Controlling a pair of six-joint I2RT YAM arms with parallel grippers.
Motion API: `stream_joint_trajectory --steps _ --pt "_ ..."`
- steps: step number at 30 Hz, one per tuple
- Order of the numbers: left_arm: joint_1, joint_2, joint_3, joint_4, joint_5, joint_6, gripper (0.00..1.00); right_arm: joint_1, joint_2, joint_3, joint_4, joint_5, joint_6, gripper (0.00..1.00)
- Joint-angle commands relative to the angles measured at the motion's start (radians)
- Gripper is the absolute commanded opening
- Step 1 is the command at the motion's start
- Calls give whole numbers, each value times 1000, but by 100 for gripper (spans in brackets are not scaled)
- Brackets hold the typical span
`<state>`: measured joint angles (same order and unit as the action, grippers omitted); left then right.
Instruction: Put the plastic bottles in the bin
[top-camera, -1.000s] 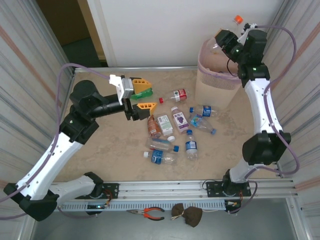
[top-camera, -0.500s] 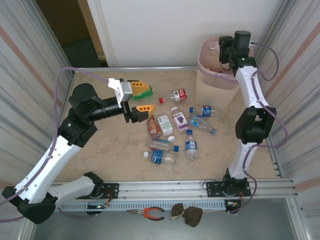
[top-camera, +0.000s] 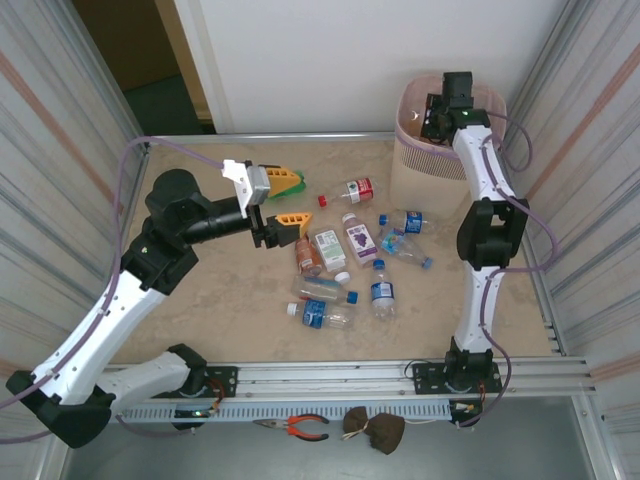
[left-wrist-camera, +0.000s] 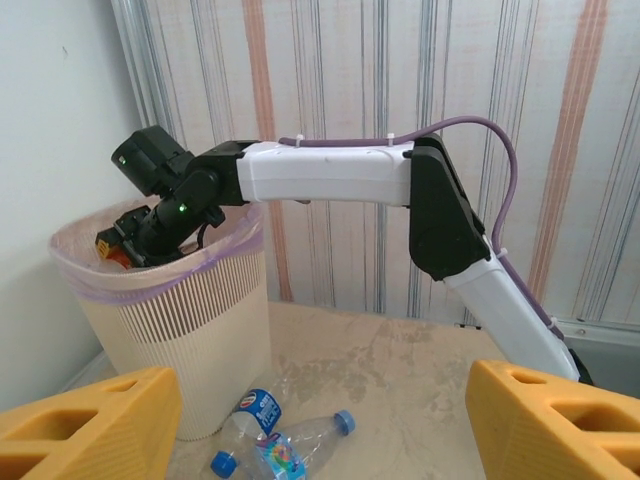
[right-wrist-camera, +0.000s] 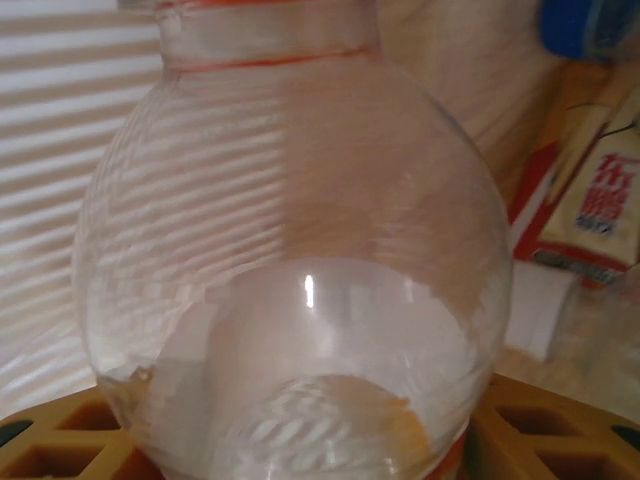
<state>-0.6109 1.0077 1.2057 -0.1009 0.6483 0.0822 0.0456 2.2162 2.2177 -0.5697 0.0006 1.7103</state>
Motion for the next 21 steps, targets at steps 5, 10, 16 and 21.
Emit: stream_joint_trajectory --steps 5,10,16,21 --pt "1 -40 -9 -15 -29 17 75 3 73 45 -101 31 87 62" --pt "1 -56 -23 -17 -32 17 76 5 93 26 -123 19 123 67" --pt "1 -58 -25 -15 -38 17 76 7 76 35 -143 43 133 80" --pt "2 -70 -32 -3 -42 14 76 0 52 72 -197 60 127 88"
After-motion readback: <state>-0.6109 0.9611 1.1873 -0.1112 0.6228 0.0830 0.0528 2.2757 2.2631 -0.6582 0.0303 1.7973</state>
